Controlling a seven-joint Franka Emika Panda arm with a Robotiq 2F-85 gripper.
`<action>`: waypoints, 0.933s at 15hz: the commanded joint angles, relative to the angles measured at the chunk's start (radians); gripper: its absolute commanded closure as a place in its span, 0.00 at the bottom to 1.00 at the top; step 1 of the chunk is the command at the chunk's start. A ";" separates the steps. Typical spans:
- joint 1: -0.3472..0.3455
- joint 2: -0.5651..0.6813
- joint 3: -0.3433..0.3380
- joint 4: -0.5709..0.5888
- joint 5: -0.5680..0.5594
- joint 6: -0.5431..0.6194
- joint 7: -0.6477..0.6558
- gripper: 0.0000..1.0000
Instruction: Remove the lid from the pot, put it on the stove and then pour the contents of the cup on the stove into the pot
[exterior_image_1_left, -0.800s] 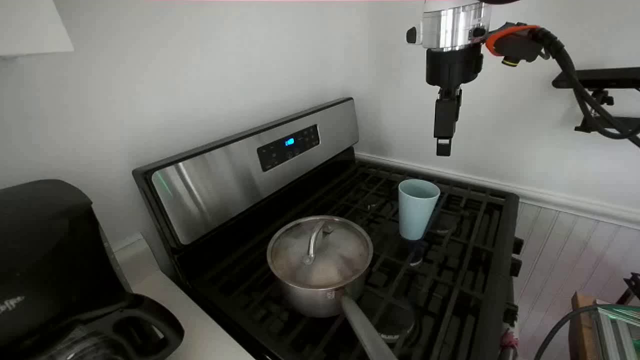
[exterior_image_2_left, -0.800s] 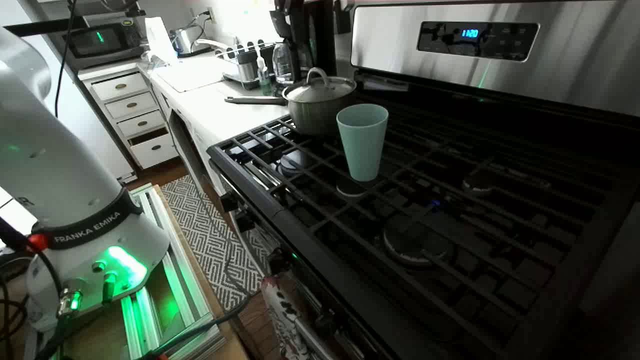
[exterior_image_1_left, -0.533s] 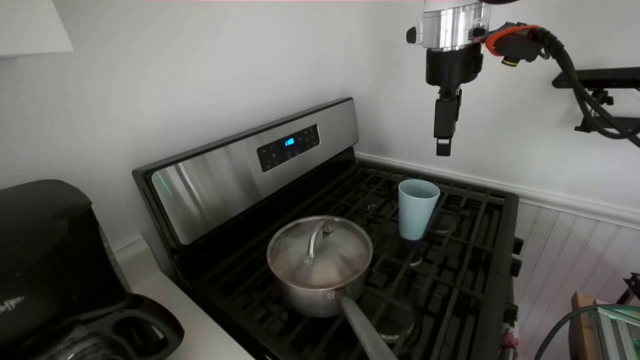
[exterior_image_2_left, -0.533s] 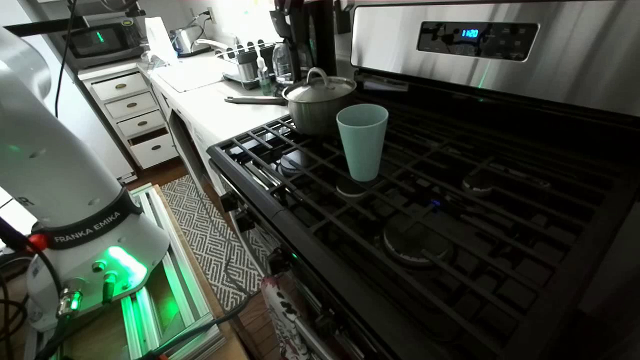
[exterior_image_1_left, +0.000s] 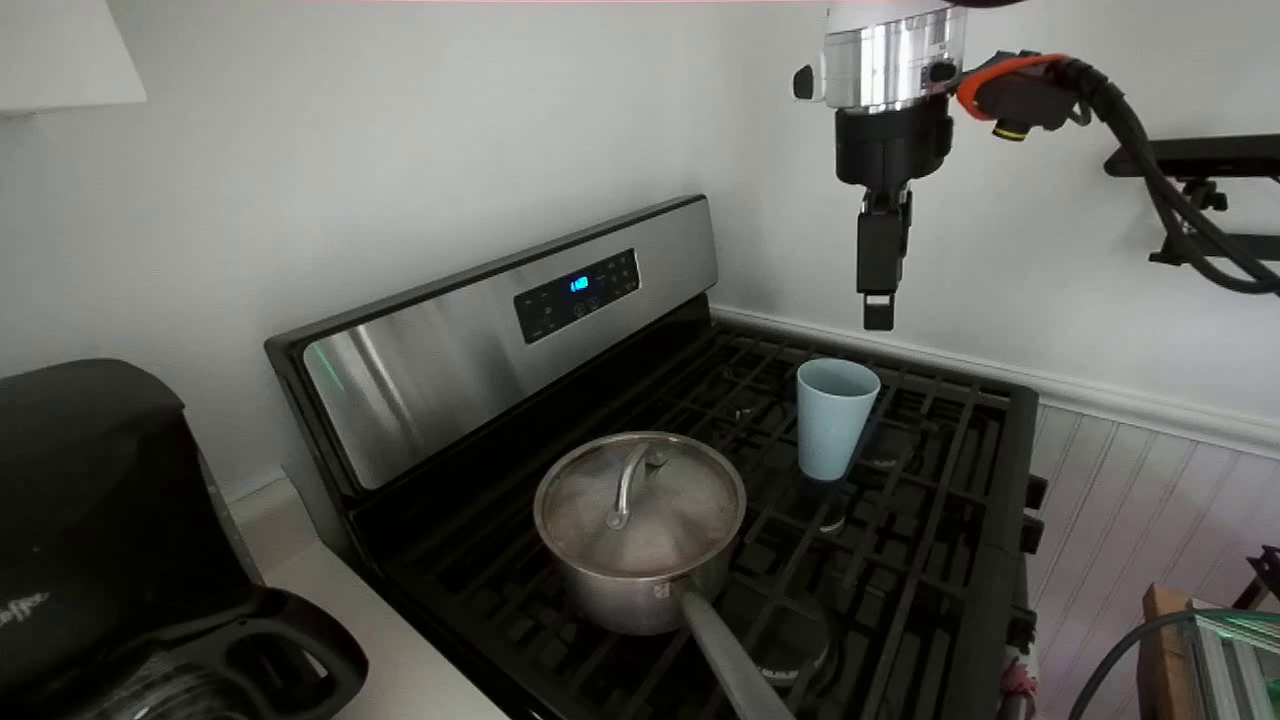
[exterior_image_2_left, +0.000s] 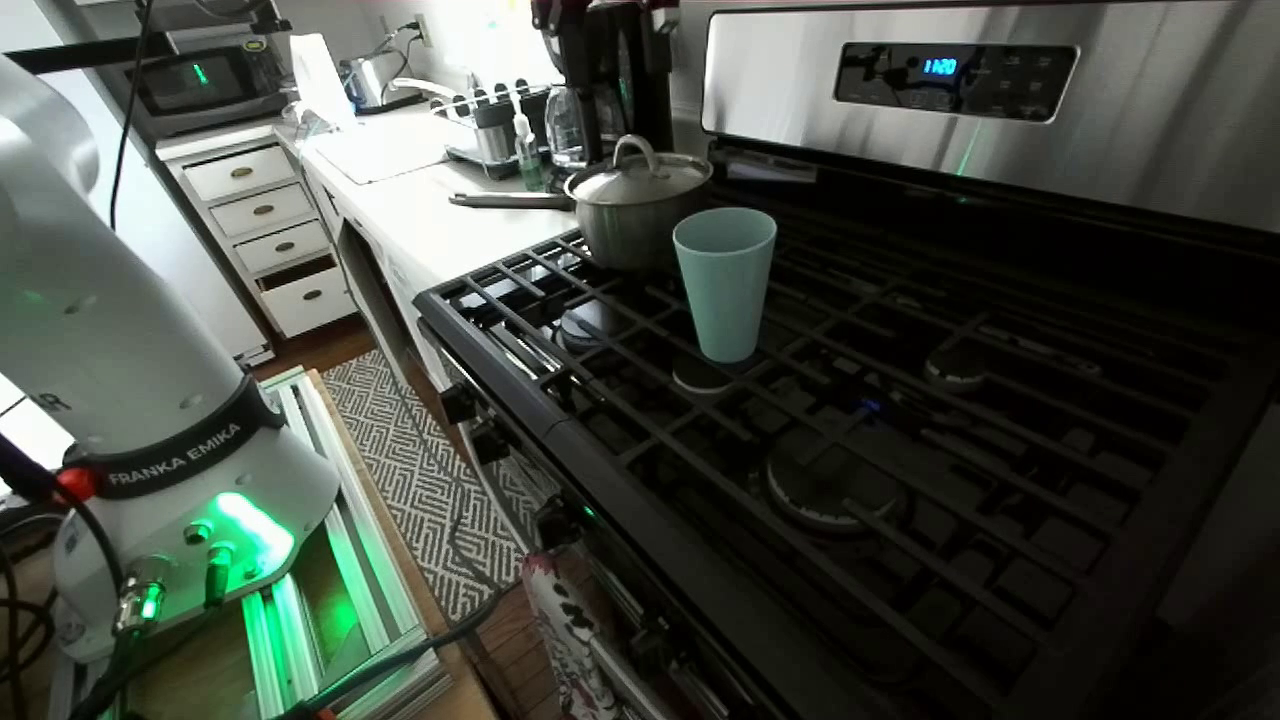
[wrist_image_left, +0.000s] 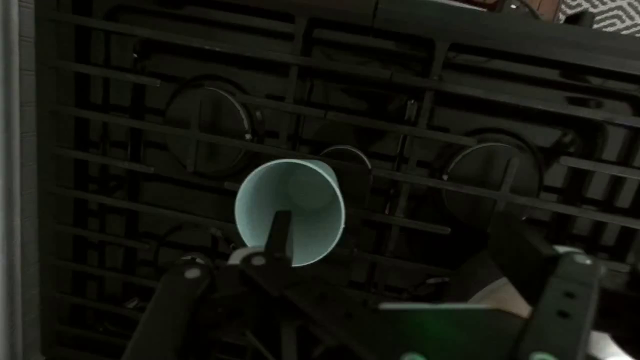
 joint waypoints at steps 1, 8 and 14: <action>0.040 0.022 0.075 0.017 0.077 -0.018 0.195 0.00; 0.063 0.078 0.207 0.002 0.191 0.120 0.659 0.00; 0.068 0.078 0.202 0.003 0.186 0.105 0.639 0.00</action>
